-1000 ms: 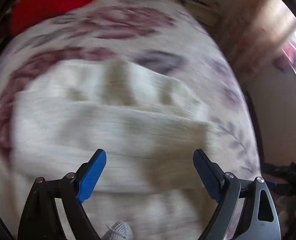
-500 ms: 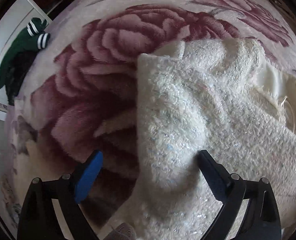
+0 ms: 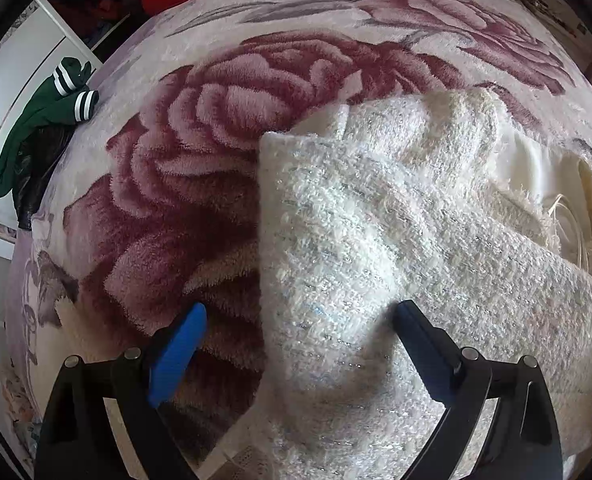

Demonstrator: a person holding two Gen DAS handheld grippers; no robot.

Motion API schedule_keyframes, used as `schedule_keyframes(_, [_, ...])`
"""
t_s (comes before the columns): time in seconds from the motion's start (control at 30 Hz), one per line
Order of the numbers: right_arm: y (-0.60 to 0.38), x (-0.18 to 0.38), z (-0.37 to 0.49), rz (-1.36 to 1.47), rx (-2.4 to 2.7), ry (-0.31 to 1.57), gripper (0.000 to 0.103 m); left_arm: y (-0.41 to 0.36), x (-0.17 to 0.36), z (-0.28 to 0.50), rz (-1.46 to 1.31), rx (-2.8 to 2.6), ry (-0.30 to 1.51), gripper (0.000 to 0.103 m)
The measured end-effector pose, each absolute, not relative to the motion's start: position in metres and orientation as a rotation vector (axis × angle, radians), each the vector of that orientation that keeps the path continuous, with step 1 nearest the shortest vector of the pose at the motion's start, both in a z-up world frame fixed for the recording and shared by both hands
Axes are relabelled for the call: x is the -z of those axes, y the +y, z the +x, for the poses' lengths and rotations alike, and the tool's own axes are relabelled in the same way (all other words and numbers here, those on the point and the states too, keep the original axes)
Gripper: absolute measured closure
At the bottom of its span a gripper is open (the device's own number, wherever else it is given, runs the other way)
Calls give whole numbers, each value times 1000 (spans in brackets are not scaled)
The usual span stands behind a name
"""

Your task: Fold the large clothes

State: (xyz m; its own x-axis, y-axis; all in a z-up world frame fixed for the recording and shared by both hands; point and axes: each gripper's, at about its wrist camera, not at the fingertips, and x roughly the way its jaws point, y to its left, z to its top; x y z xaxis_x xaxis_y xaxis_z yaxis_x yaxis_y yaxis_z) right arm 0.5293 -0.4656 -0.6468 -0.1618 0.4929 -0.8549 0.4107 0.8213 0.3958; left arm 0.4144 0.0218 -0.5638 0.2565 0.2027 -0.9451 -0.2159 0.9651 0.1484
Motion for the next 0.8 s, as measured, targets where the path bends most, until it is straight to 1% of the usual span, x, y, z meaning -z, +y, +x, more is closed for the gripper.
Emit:
schedule_keyframes(0.03, [-468,633,534,647,-57,1722,97,26,565,417,-14,-280,1279,5])
schedule_keyframes(0.07, [-473,614,543,571,-5,1616,100,25,566,415,-14,-283,1276,5])
schedule_keyframes(0.1, [-481,608,548,551,27,1556,102,26,568,415,-20,-286,1276,5])
schedule_keyframes(0.13, [-489,607,553,546,44,1538,103,29,570,416,-25,-288,1278,5])
schedule_keyframes(0.17, [-501,612,556,512,105,1542,103,30,570,415,-39,-288,1282,5])
schedule_keyframes(0.23, [-510,627,557,556,37,1635,103,31,568,414,-65,-293,1283,5])
schedule_keyframes(0.3, [-514,621,551,592,-33,1677,102,31,557,412,-81,-296,1266,6])
schedule_keyframes(0.33, [-515,612,548,607,-68,1668,97,31,552,411,-83,-300,1256,6])
schedule_keyframes(0.37, [-517,599,544,651,-132,1646,73,29,541,409,-86,-305,1235,6])
schedule_keyframes(0.4, [-518,593,543,674,-158,1629,53,27,534,408,-88,-302,1219,6])
schedule_keyframes(0.43, [-518,588,542,686,-171,1613,24,23,525,407,-85,-302,1196,6])
schedule_keyframes(0.47, [-517,586,542,694,-191,1596,19,19,519,407,-72,-308,1174,5])
schedule_keyframes(0.53, [-512,598,541,672,-212,1634,19,11,514,409,-52,-304,1153,5])
schedule_keyframes(0.63, [-487,647,552,651,-249,1796,20,1,525,417,-22,-300,1183,5])
schedule_keyframes(0.67, [-477,658,547,619,-257,1822,33,-3,530,420,-15,-299,1191,5])
schedule_keyframes(0.7, [-468,657,544,539,-248,1793,49,-7,534,421,-4,-300,1195,5])
schedule_keyframes(0.73, [-456,651,542,453,-245,1778,93,-10,534,421,2,-299,1197,5])
schedule_keyframes(0.77, [-449,650,543,472,-273,1762,94,-14,536,421,11,-301,1194,5])
schedule_keyframes(0.8, [-447,636,542,474,-249,1719,95,-17,536,419,18,-306,1189,5])
